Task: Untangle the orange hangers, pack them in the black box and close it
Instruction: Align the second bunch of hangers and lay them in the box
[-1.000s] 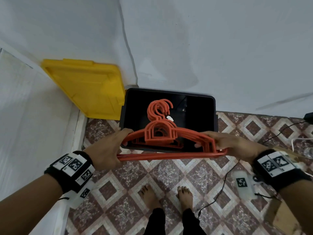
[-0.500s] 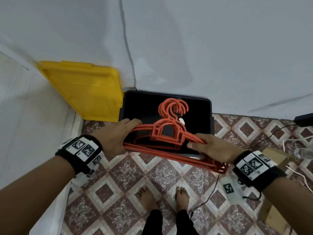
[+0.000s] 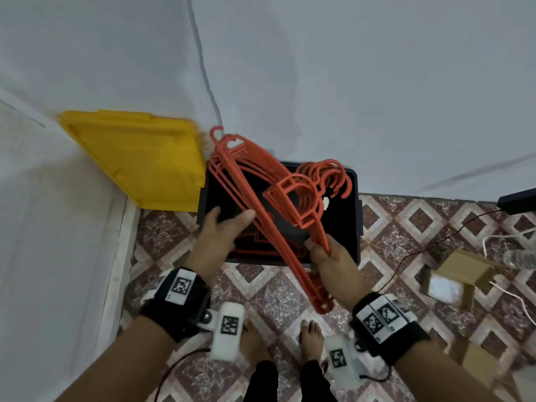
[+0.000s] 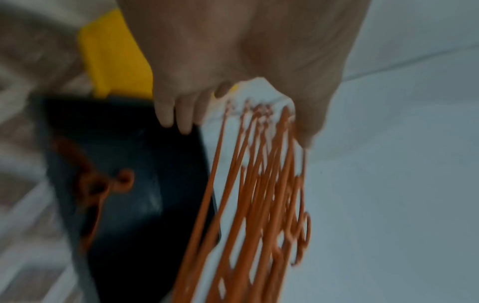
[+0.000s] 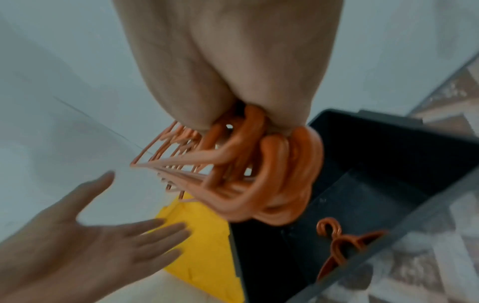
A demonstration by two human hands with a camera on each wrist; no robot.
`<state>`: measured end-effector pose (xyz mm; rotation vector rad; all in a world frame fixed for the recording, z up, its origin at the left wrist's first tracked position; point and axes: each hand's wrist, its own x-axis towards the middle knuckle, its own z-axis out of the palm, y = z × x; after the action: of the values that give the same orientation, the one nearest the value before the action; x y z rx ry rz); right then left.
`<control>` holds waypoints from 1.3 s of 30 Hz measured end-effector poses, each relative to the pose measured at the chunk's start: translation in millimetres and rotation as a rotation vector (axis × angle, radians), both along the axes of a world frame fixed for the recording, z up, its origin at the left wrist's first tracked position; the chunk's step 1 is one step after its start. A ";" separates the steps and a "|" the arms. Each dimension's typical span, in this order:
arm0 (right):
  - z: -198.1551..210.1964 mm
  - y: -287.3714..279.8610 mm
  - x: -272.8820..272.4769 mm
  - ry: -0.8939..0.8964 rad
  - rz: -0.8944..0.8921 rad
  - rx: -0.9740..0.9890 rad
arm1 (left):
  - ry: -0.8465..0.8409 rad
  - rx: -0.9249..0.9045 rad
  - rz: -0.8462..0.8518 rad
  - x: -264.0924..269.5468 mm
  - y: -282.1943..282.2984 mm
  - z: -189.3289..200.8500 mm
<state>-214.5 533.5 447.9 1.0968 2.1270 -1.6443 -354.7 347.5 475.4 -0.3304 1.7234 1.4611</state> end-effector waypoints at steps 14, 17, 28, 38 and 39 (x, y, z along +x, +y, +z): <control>12.0 -34.8 16.9 0.051 0.035 -0.168 | 0.056 0.081 0.066 24.3 46.7 -16.2; 28.8 -12.8 23.2 -0.074 0.242 -0.173 | 0.177 0.004 -0.053 10.4 35.3 -14.6; 121.6 55.1 -46.8 0.365 0.882 0.954 | 0.563 -0.233 -0.861 -24.0 -5.9 12.9; 80.4 66.0 -55.7 0.209 1.354 1.250 | 0.064 0.035 -0.993 -40.6 0.5 30.2; 75.5 66.4 -53.7 0.226 1.357 1.220 | 0.048 0.030 -1.004 -41.7 -0.3 28.9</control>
<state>-268.2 599.9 523.4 -0.5559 2.8122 0.2201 -396.3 347.1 504.3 0.5356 1.5248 0.7385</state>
